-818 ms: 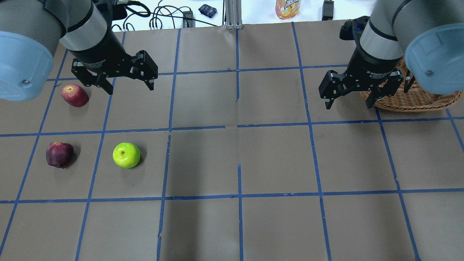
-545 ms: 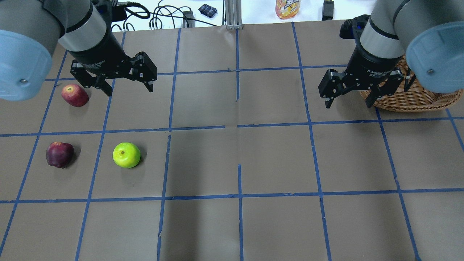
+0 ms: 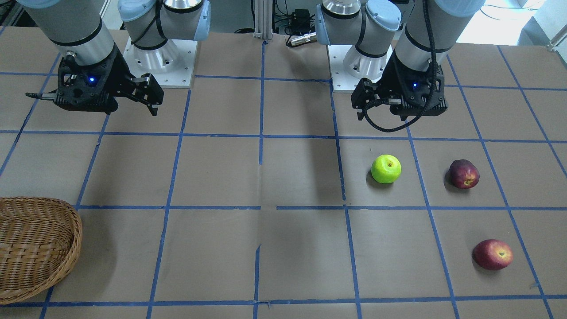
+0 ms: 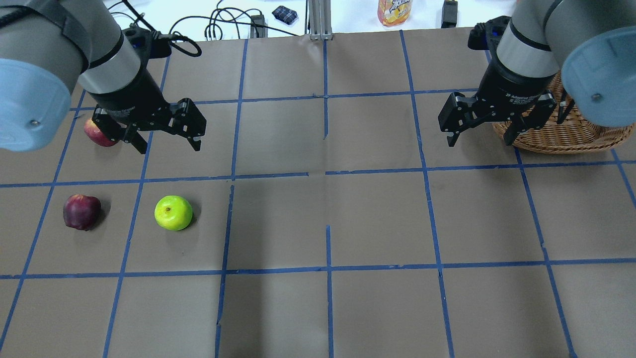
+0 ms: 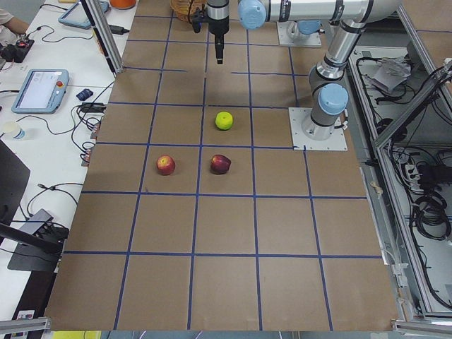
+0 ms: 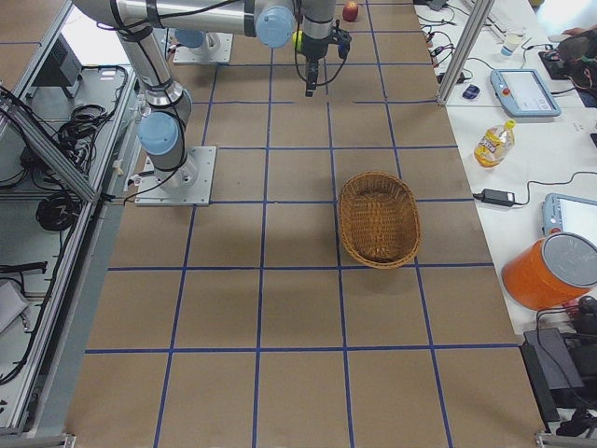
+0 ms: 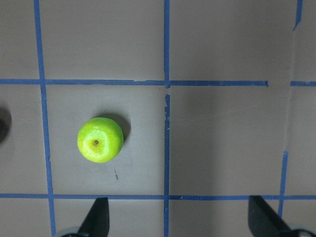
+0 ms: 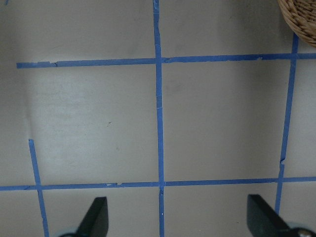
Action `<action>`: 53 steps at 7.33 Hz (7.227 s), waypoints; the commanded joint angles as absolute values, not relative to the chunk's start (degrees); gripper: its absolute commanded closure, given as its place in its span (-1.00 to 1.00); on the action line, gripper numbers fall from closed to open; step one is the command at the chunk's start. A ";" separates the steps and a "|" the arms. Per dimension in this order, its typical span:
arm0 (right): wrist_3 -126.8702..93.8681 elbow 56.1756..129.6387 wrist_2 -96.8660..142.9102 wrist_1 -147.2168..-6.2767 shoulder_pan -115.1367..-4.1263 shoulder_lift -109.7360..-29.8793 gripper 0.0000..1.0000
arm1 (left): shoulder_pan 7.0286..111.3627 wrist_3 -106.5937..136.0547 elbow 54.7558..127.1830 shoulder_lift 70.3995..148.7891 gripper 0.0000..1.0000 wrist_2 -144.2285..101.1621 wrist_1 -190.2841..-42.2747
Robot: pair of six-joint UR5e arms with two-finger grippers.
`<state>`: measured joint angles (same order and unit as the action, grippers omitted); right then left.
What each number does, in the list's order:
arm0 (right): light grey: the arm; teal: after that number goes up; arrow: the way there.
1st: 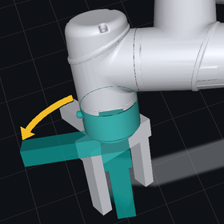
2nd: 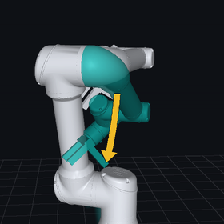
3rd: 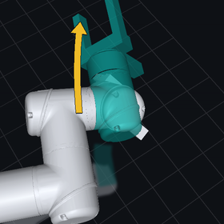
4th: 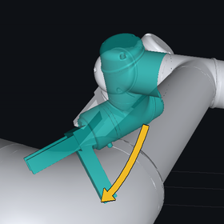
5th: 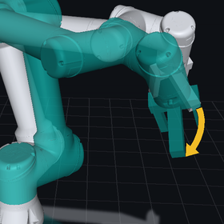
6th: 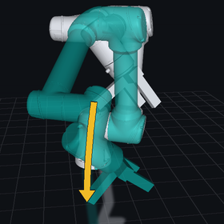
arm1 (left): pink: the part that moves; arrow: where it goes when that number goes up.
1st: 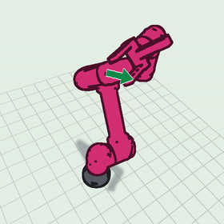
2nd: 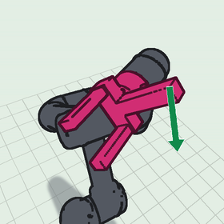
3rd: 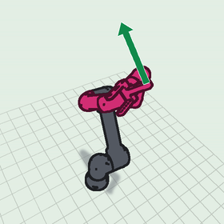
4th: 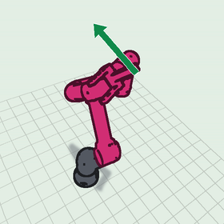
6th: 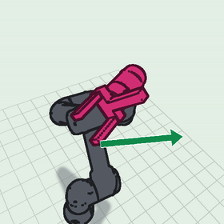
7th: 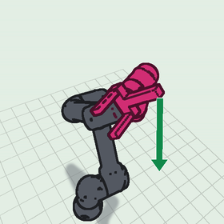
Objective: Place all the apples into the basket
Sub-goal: 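Reach the left gripper down to the green apple, then close the left gripper on the green apple and lift it, then carry the green apple to the table center and release it, then move left gripper toward dark red apple while right gripper reaches green apple, then grasp green apple with right gripper while left gripper grasps dark red apple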
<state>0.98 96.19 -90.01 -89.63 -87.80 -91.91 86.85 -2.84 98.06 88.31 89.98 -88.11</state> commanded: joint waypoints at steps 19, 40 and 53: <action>1.05 96.86 -90.09 -90.27 -87.89 -91.14 -1.00 | 99.07 27.86 106.91 108.08 0.17 88.86 -54.67; -36.12 88.52 -90.18 -115.75 -110.20 -64.10 -1.00 | 62.09 -37.31 104.33 103.52 -0.99 102.83 -73.33; -33.57 85.53 -87.28 -117.96 -112.15 -56.78 -1.00 | 57.91 -43.18 107.14 112.95 0.48 102.57 -62.66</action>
<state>-33.56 87.13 -87.52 -119.16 -112.19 -56.79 56.91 -45.66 107.50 113.57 102.96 -62.57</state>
